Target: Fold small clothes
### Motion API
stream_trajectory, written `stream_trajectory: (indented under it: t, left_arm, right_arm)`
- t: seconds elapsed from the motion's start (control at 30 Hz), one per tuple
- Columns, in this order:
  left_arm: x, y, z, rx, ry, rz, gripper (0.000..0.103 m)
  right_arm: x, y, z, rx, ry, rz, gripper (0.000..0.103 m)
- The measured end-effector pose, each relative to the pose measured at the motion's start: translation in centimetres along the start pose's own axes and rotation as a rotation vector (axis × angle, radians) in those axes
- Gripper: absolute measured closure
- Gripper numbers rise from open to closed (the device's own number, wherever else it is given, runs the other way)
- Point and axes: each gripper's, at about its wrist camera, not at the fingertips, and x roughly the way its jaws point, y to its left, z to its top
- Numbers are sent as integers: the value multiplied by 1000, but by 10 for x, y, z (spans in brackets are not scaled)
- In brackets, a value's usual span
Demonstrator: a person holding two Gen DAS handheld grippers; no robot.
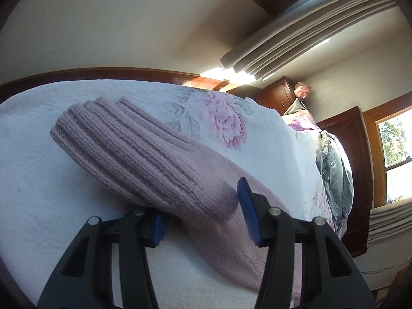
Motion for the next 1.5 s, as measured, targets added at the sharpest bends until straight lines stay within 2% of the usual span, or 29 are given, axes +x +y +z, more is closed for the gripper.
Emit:
stream_trajectory:
  t: [0.13, 0.17, 0.2, 0.33, 0.5, 0.67, 0.97, 1.17, 1.3, 1.5]
  left_arm:
    - [-3, -6, 5, 21, -8, 17, 74]
    - [-5, -11, 4, 41, -11, 17, 83]
    - [-8, -16, 3, 62, -17, 18, 88]
    - [-22, -53, -8, 160, -48, 8, 92]
    - [-42, -126, -41, 332, -46, -67, 93]
    - [-51, -214, -98, 514, -13, -166, 93]
    - [-30, -343, -226, 722, 91, -316, 93]
    - [-10, -391, -317, 828, 184, -380, 93]
    - [6, -411, -371, 881, 242, -394, 93]
    - [49, -409, -426, 940, 334, -336, 92]
  right_arm:
    - [3, 2, 2, -9, 0, -9, 37]
    - [3, 3, 2, -10, 0, -9, 36]
    - [3, 2, 2, -12, -1, -8, 36]
    - [1, 1, 2, -8, -3, 2, 37]
    - [-14, -2, 1, -2, -25, 8, 38]
    - [-38, -12, -3, -2, -70, -7, 38]
    - [-76, -49, -14, 40, -138, -51, 38]
    - [-89, -85, -23, 107, -163, -54, 38]
    - [-98, -100, -27, 124, -181, -51, 38]
    - [-105, -114, -29, 142, -197, -41, 38]
